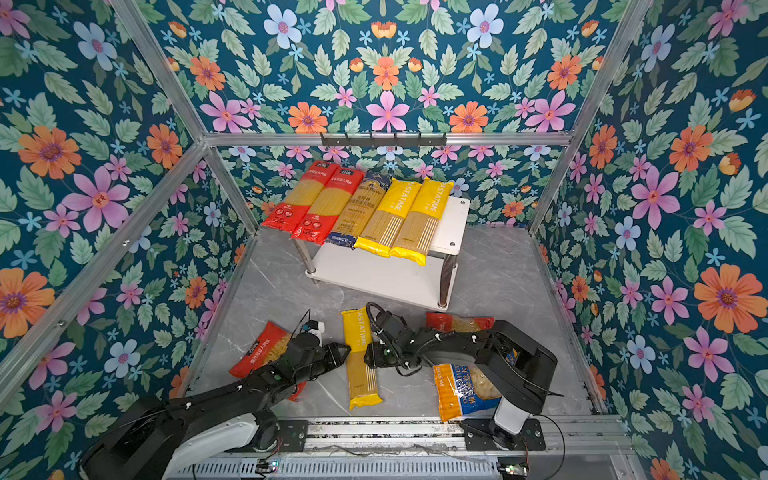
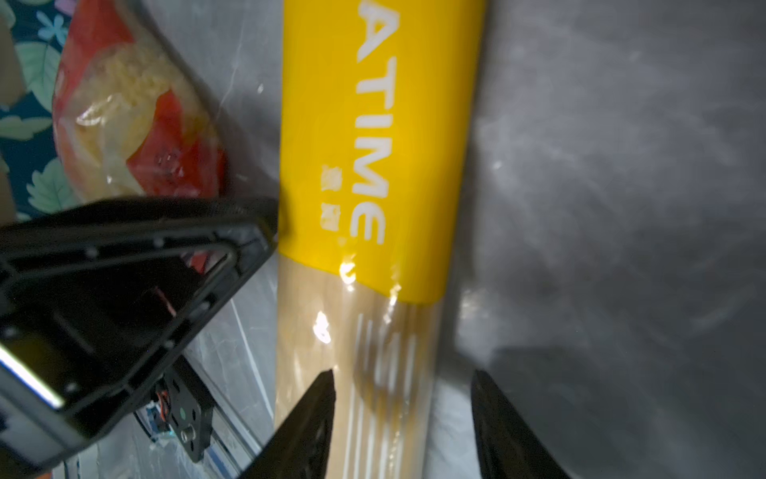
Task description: Place and organize the pasta boxes and bags onto the shelf
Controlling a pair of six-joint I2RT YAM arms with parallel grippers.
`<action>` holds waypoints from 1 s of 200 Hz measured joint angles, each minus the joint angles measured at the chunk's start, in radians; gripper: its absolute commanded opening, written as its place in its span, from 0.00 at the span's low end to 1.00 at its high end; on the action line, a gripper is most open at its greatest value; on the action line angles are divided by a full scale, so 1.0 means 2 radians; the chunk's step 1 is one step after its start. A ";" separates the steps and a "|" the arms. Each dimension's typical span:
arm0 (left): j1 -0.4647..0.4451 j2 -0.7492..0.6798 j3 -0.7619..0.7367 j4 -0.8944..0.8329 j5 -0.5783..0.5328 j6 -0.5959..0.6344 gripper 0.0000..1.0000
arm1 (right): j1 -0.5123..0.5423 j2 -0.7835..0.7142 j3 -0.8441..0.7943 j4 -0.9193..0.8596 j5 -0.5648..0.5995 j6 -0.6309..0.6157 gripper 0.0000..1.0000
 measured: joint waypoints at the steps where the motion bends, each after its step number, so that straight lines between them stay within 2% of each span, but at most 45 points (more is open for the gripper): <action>1: 0.000 0.000 0.000 0.000 0.000 0.000 0.49 | -0.001 0.000 0.000 0.001 0.000 0.001 0.55; 22: 0.000 -0.003 -0.002 0.000 0.000 0.000 0.49 | -0.032 0.012 -0.015 0.048 -0.005 0.025 0.54; 58: 0.000 0.013 -0.006 0.021 0.002 -0.001 0.46 | -0.045 0.056 0.001 0.122 -0.027 0.047 0.50; 92: 0.000 0.058 -0.008 0.076 0.012 -0.001 0.33 | -0.045 0.084 0.005 0.179 -0.047 0.059 0.42; 118: 0.000 0.076 -0.008 0.099 0.020 -0.002 0.28 | -0.041 0.087 -0.001 0.196 -0.047 0.059 0.31; 147: 0.000 0.067 -0.008 0.095 0.023 -0.001 0.28 | -0.038 0.072 -0.021 0.212 -0.045 0.048 0.17; 200: 0.000 0.003 -0.001 0.053 0.022 0.003 0.37 | -0.036 0.011 -0.054 0.218 -0.038 0.022 0.07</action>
